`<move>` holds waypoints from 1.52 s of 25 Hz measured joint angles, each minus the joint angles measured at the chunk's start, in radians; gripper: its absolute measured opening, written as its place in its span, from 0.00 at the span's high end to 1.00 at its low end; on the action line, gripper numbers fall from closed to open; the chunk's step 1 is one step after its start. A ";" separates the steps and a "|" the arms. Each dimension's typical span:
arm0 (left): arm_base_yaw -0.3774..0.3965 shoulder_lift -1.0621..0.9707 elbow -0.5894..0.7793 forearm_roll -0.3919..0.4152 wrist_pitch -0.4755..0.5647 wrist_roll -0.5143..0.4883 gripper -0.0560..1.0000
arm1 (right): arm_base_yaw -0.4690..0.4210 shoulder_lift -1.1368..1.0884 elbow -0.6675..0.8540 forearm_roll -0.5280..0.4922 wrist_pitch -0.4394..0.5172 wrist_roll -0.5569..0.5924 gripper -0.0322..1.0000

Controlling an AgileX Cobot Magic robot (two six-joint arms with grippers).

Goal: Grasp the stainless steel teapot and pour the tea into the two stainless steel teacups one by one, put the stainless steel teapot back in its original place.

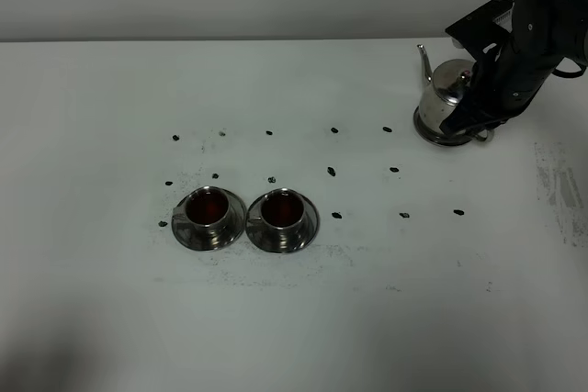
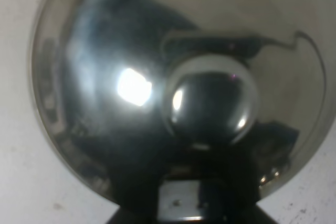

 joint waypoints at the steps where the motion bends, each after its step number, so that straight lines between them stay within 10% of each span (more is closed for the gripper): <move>1: 0.000 0.000 0.000 0.000 0.000 0.000 0.33 | 0.000 0.000 0.000 0.000 -0.001 0.000 0.79; 23: 0.000 0.000 0.000 0.000 0.000 0.000 0.33 | 0.000 0.016 -0.004 0.000 -0.010 -0.003 0.78; 38: 0.000 0.000 0.000 0.000 0.000 0.000 0.33 | 0.001 -0.004 -0.058 -0.038 0.095 0.001 0.37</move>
